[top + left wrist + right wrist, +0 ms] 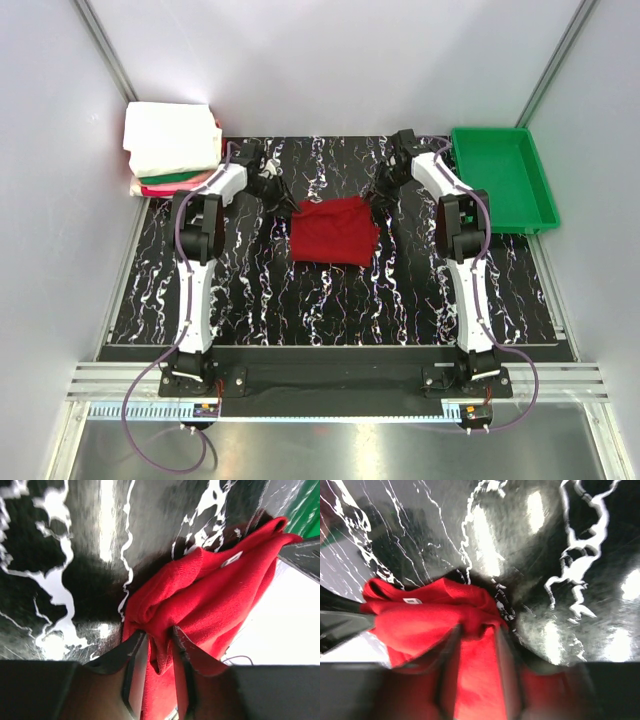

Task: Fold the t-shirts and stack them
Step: Fold the tshirt

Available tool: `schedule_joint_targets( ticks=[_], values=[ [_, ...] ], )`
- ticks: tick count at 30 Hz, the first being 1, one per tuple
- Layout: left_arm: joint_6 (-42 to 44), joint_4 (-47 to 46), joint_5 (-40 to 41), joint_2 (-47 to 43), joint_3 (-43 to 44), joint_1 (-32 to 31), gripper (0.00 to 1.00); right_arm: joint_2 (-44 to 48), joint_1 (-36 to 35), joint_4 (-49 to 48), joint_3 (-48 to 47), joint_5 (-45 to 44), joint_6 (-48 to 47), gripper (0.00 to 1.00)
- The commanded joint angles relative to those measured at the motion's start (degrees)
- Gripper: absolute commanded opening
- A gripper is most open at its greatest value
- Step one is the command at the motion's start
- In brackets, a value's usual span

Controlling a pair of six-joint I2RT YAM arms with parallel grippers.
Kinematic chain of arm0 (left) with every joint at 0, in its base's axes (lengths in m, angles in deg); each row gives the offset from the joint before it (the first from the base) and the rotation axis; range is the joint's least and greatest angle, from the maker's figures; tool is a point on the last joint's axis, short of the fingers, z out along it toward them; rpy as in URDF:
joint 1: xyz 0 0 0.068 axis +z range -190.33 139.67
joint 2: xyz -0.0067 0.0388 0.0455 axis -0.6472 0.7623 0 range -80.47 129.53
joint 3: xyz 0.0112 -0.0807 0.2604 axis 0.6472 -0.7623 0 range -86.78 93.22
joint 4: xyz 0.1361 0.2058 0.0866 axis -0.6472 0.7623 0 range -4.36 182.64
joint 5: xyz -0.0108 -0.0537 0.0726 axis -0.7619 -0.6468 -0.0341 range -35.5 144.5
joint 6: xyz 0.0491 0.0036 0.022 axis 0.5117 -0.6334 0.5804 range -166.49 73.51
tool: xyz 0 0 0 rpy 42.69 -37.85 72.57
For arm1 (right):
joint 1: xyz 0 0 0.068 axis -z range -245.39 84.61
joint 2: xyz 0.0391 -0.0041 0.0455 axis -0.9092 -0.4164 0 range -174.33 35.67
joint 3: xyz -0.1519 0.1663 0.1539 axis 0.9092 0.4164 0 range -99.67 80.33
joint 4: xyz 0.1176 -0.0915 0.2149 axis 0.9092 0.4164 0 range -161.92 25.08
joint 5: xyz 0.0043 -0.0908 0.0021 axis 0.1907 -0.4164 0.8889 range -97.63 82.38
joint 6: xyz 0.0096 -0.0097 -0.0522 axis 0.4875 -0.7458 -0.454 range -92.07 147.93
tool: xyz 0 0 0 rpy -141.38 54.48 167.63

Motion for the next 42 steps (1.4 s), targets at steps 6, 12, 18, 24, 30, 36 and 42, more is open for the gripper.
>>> schedule_joint_targets(
  ticks=[6, 12, 18, 24, 30, 36, 42],
  values=[
    [2.8, 8.6, 0.8, 0.3, 19.2, 3.2, 0.61, 1.2, 3.2, 4.8, -8.5, -3.2, -1.2, 0.59],
    [4.3, 3.5, 2.3, -17.7, 2.0, 1.9, 0.99, 21.6, 2.2, -2.3, 9.3, -2.9, -0.5, 0.63],
    [0.0, -13.3, 4.1, -36.2, -28.4, -1.8, 0.99, 35.1, -4.1, -19.5, 37.1, 7.4, 4.8, 0.57],
    [-2.9, -20.6, 2.8, -33.5, -35.8, -7.2, 0.99, 31.5, -6.5, -34.7, 50.0, 18.0, 9.9, 0.45],
    [-2.9, -24.1, 5.0, -26.9, -40.5, -9.6, 0.99, 27.0, -6.5, -36.3, 58.7, 15.9, 6.8, 0.40],
    [-3.0, -27.7, 7.1, -29.9, -53.6, -10.7, 0.99, 28.9, -6.4, -37.4, 67.6, 12.2, 4.7, 0.40],
    [-6.3, -29.0, 9.6, -45.4, -67.0, -15.8, 0.99, 36.1, -6.4, -31.6, 73.2, 8.6, 2.6, 0.40]
  ],
)
